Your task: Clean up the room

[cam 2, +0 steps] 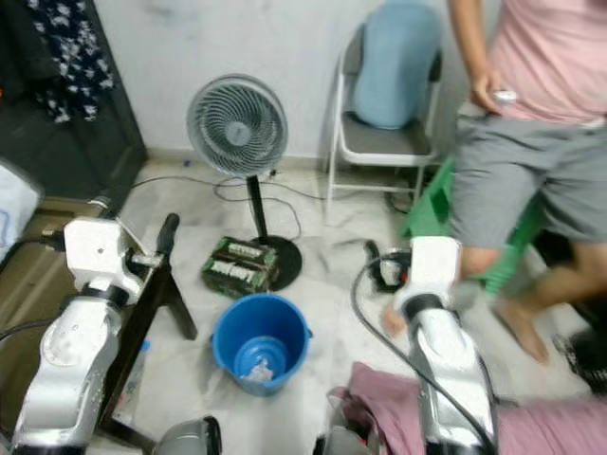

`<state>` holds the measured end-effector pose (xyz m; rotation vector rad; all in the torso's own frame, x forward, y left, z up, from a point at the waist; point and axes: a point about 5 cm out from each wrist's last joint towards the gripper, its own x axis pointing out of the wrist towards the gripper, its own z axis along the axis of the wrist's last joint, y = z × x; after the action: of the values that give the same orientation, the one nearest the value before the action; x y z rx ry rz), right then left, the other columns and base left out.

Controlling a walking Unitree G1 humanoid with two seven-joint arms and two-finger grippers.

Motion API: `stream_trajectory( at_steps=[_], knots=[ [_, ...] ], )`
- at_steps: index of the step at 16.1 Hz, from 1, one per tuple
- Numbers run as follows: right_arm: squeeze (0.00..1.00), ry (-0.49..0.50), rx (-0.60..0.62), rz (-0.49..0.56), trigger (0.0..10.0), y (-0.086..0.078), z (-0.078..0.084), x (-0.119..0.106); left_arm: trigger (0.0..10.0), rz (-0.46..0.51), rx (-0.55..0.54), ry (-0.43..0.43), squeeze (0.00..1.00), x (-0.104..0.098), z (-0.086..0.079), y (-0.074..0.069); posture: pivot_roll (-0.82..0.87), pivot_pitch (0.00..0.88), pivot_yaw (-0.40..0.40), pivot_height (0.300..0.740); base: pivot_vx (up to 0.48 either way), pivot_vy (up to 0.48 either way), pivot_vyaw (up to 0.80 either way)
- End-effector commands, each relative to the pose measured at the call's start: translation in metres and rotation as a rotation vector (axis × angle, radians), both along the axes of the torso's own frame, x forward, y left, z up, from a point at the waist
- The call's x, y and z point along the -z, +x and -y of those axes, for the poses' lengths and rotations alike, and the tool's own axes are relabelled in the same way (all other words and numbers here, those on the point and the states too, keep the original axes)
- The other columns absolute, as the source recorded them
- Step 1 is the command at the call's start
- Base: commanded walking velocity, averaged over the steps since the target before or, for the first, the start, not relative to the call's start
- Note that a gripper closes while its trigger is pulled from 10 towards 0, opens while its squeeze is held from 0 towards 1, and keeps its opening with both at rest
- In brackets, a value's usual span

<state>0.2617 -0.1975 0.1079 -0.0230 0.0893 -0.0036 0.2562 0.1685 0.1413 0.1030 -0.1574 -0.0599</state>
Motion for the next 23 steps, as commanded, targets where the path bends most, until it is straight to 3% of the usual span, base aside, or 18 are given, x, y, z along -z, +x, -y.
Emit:
stream_trajectory(
  at_steps=[1, 2, 3, 6, 8, 11, 23],
  knots=[
    [0.0, -0.078, 0.033, 0.023, 10.0, 0.007, -0.003, -0.008, 10.0, -0.051, -0.031, -0.007, 0.0, 0.014, -0.005, -0.008, -0.07, 0.0, -0.008, 0.74, 0.0, 0.0, 0.0],
    [0.0, -0.128, -0.023, 0.06, 10.0, 0.01, -0.01, -0.014, 10.0, -0.053, -0.034, -0.016, 0.0, 0.015, -0.005, -0.01, -0.07, 0.0, -0.007, 0.74, 0.0, 0.0, 0.0],
    [0.0, -0.068, -0.056, 0.061, 10.0, 0.011, -0.015, -0.016, 10.0, -0.057, -0.038, -0.027, 0.0, 0.016, -0.005, -0.01, -0.07, 0.0, -0.009, 0.74, 0.0, 0.0, 0.0],
    [0.0, -0.039, 0.018, 0.047, 10.0, 0.016, -0.017, -0.02, 10.0, -0.06, -0.048, -0.047, 0.0, 0.019, -0.003, -0.012, -0.07, 0.0, -0.02, 0.74, 0.0, 0.0, 0.0],
    [0.0, -0.059, -0.064, 0.024, 10.0, 0.005, -0.029, -0.011, 10.0, -0.054, -0.054, -0.056, 0.0, 0.018, -0.001, -0.015, -0.07, 0.0, -0.017, 0.74, 0.0, 0.0, 0.0],
    [0.0, -0.06, -0.089, 0.031, 10.0, -0.003, -0.033, -0.009, 10.0, -0.07, -0.04, -0.054, 0.0, 0.022, 0.001, -0.018, -0.08, 0.0, -0.012, 0.74, 0.0, 0.0, 0.8],
    [0.0, -0.068, -0.151, 0.057, 10.0, -0.002, -0.036, -0.02, 10.0, -0.073, -0.051, -0.044, 0.0, 0.019, 0.003, -0.02, -0.1, 0.0, -0.016, 0.74, 0.0, 0.0, 0.8]
  ],
)
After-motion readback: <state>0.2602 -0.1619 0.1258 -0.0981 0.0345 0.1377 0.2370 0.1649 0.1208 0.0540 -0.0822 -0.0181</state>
